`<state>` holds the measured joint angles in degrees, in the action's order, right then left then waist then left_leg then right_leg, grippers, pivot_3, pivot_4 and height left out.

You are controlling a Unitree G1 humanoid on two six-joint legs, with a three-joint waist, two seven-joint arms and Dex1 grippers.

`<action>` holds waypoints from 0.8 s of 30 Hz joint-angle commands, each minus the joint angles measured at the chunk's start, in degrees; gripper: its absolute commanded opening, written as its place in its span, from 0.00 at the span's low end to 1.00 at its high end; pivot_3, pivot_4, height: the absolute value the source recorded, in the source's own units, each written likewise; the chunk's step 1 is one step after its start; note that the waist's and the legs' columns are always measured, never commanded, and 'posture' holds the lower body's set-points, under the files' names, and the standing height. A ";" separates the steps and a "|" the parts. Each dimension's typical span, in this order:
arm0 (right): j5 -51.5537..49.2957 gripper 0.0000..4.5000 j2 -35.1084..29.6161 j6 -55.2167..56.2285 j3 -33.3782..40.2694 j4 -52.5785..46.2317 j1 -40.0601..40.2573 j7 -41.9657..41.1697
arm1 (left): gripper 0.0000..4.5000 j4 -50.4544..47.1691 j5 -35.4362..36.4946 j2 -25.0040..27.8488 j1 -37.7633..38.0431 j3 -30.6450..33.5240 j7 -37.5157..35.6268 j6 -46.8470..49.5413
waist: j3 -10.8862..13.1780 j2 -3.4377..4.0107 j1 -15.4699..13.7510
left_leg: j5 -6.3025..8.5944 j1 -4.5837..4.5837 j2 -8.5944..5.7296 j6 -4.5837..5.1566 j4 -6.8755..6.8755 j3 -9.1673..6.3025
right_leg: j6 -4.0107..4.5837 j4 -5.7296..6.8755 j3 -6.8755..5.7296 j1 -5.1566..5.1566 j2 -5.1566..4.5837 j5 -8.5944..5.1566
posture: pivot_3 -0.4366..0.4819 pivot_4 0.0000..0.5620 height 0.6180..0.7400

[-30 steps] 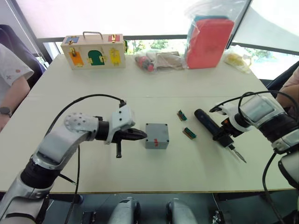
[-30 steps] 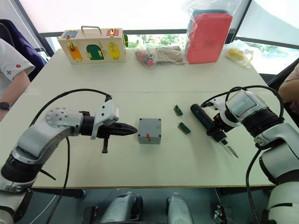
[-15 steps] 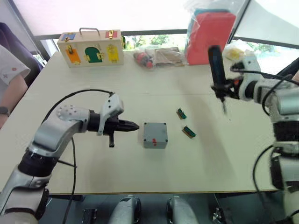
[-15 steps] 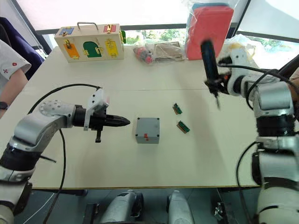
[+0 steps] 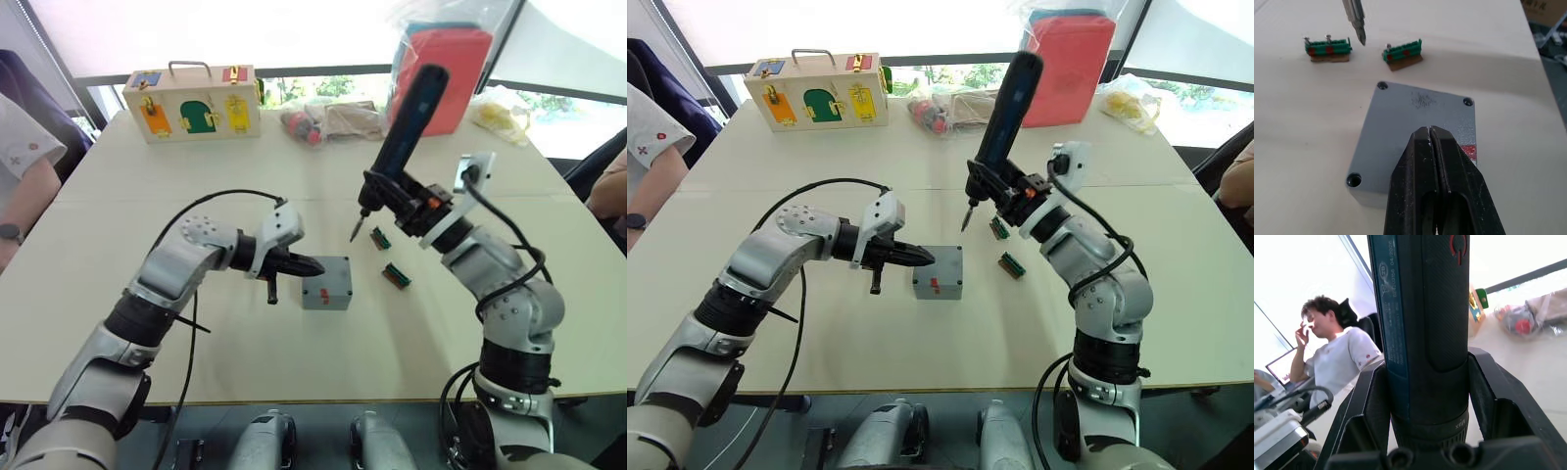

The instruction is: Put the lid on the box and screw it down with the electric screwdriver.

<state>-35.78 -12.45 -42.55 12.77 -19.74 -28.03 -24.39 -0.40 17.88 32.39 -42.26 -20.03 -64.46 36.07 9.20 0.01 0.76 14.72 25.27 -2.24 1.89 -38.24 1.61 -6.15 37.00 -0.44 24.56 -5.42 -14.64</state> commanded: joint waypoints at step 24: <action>7.68 0.40 -2.55 12.81 -8.39 0.16 5.86 -1.05 | 0.00 -0.32 -4.19 -1.29 2.74 -1.40 0.83 -2.47 | -0.02 -0.03 -0.18 | 0.02 -0.19 0.02 0.04 0.00 -0.01 | 0.00 0.02 0.01 -0.17 0.02 -0.01 | 0.48 0.27 1.00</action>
<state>-29.27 -14.25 -31.46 4.84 -18.37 -22.69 -24.88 -0.54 14.39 30.87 -40.48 -21.12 -63.53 32.53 9.18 -0.03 0.58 14.74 25.06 -2.22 1.93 -38.24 1.60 -6.15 37.02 -0.43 24.37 -5.40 -14.64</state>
